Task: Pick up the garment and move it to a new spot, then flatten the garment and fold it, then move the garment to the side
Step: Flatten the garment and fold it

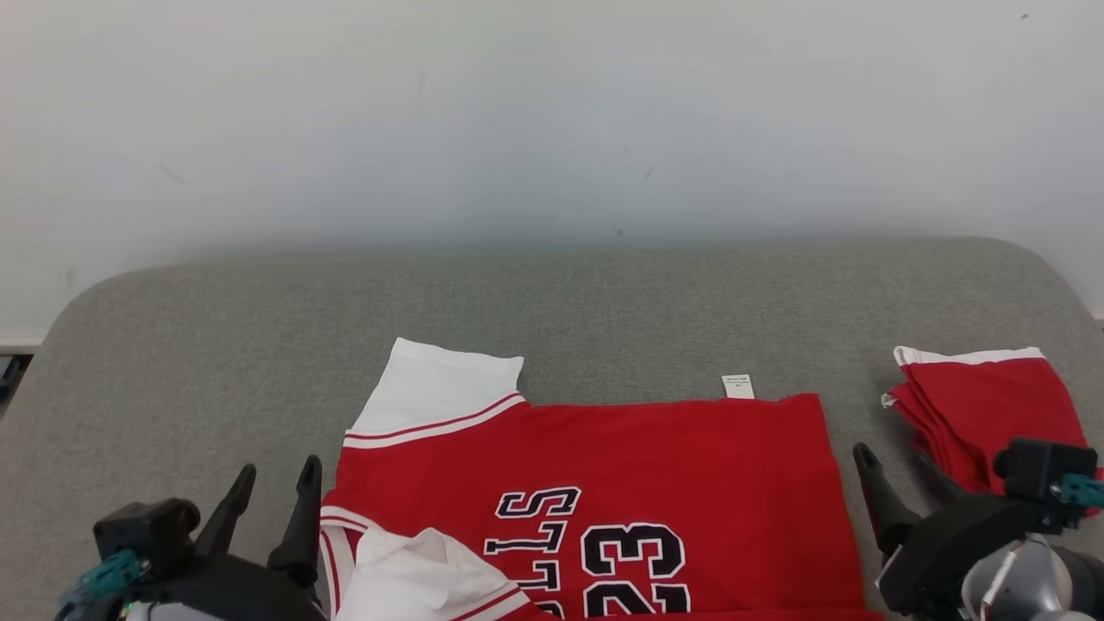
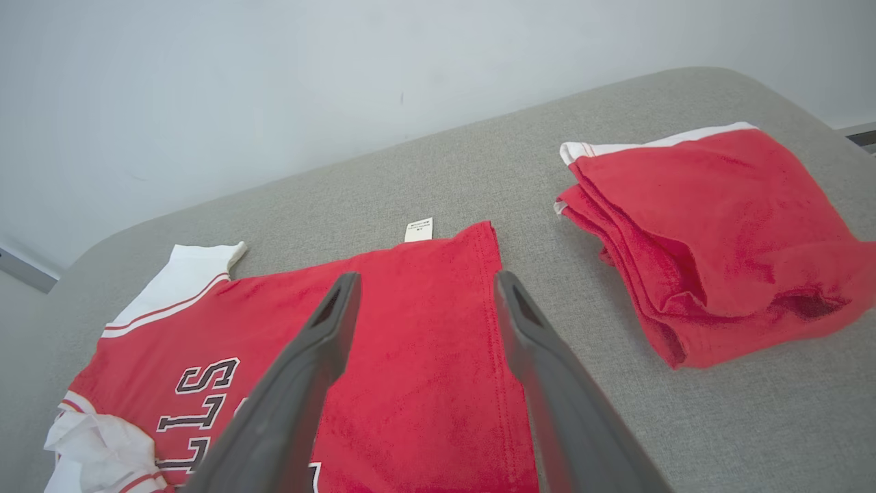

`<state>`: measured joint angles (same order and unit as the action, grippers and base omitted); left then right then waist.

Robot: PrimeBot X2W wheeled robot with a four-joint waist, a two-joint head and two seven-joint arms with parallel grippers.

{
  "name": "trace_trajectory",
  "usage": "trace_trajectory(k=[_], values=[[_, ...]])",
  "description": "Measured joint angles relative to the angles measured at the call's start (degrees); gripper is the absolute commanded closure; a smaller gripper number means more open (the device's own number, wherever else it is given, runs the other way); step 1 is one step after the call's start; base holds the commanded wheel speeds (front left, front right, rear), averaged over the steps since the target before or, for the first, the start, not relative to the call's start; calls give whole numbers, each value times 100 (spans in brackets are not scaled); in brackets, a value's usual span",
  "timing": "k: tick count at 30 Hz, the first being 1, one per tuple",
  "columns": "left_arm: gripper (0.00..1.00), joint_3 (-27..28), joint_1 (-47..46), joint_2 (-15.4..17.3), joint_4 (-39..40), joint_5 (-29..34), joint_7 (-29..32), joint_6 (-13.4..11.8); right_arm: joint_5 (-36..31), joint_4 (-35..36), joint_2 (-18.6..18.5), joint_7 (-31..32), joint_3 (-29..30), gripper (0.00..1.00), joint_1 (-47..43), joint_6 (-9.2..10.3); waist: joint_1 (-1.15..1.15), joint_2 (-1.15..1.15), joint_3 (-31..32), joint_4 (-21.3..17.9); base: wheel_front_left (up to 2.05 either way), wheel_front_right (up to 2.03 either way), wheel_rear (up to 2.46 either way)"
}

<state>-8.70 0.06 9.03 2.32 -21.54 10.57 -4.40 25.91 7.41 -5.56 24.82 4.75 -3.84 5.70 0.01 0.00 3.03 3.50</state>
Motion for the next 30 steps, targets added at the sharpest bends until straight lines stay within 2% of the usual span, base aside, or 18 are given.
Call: trace_trajectory(k=[12,21,30], values=[[0,-265,-429,-2,-673,292,-567,244,-299,-842,27,-1013,-580,0,687,-590,0,0,159,-363,0,0,0],[0,-320,-447,-33,-1204,342,-871,291,-497,-1122,-34,-1784,-420,0,673,-648,0,0,203,-476,0,0,0],[0,-300,-426,-22,-1405,344,-1120,300,-538,-1310,-85,-2218,-431,0,665,-782,0,0,209,-482,0,0,0]])
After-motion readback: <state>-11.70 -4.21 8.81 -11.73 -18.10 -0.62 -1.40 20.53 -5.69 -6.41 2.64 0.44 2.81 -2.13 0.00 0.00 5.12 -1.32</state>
